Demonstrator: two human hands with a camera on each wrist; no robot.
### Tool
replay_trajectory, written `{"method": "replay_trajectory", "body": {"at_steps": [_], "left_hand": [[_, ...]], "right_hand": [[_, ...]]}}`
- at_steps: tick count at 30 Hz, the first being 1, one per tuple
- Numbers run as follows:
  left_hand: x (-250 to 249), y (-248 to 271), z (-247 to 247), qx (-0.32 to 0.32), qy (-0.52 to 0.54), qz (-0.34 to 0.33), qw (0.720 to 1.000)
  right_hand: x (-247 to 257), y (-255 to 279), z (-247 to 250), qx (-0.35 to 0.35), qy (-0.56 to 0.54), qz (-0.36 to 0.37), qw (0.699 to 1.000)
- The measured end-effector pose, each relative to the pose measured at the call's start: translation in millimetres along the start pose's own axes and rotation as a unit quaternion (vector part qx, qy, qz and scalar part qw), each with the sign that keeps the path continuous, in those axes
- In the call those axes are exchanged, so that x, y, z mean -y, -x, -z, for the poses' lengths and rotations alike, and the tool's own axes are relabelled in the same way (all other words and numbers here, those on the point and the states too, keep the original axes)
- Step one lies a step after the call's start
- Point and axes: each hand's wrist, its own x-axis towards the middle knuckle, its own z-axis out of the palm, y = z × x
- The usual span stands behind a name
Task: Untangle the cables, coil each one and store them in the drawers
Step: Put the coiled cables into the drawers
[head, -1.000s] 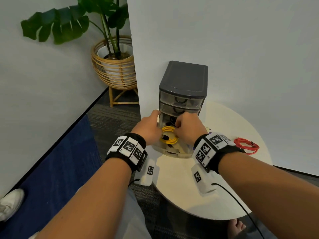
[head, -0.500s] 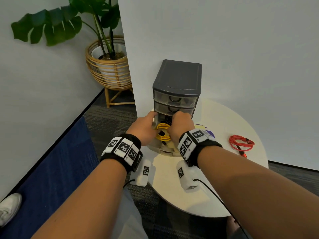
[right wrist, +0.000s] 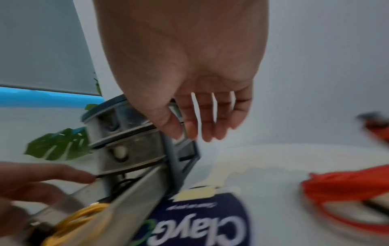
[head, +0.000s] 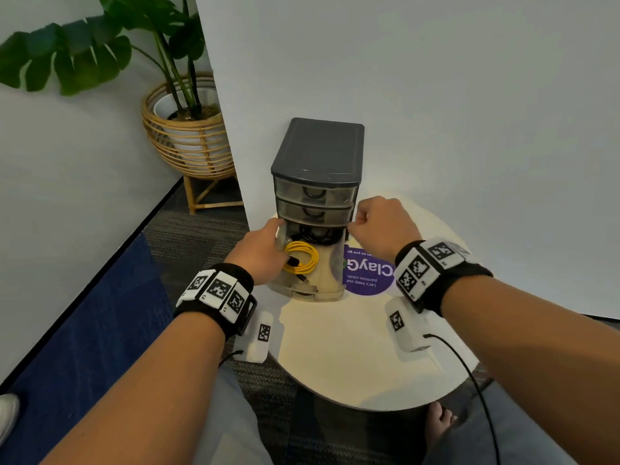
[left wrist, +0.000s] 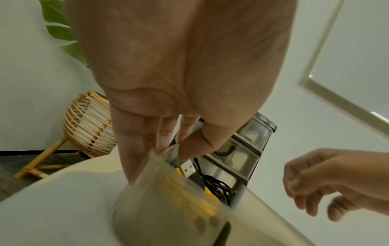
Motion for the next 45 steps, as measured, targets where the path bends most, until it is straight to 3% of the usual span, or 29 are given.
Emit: {"method": "replay_trajectory", "body": {"at_steps": [2, 6, 9, 19, 26, 29, 36, 38, 41, 43, 45], "left_hand": [[-2, 1, -2, -0.005, 0.001, 0.002, 1.0], [-5, 2, -5, -0.016, 0.005, 0.01, 1.0], [-8, 4, -7, -0.019, 0.001, 0.012, 1.0], [-9, 4, -8, -0.017, -0.006, 0.016, 1.0], [-6, 0, -7, -0.014, -0.003, 0.013, 1.0], [-5, 0, -5, -0.006, -0.001, 0.01, 1.0], [-3, 2, -2, -0.008, 0.008, -0.012, 1.0], [-5, 3, -1, -0.016, 0.016, -0.017, 1.0], [-6, 5, 1, -0.052, 0.023, -0.02, 0.998], [-5, 6, 3, -0.09, 0.028, -0.03, 0.995], [-5, 7, 4, -0.112, 0.042, -0.053, 0.991]], "right_hand": [[-19, -1, 17, 0.007, 0.063, -0.044, 0.997], [-62, 4, 36, 0.104, 0.222, -0.149, 0.958], [-91, 11, 31, 0.152, 0.234, -0.171, 0.945], [-100, 4, 23, 0.153, 0.203, -0.168, 0.952], [-76, 2, 23, 0.191, 0.007, -0.204, 0.96], [-65, 3, 31, 0.246, -0.119, -0.196, 0.942], [-9, 6, 46, 0.22, -0.391, -0.102, 0.888], [6, 4, 39, 0.226, -0.44, -0.091, 0.864], [21, -1, 15, 0.224, -0.462, -0.104, 0.852], [23, -4, -9, 0.188, -0.427, -0.115, 0.877], [22, -3, -29, 0.107, -0.272, -0.061, 0.954]]}}
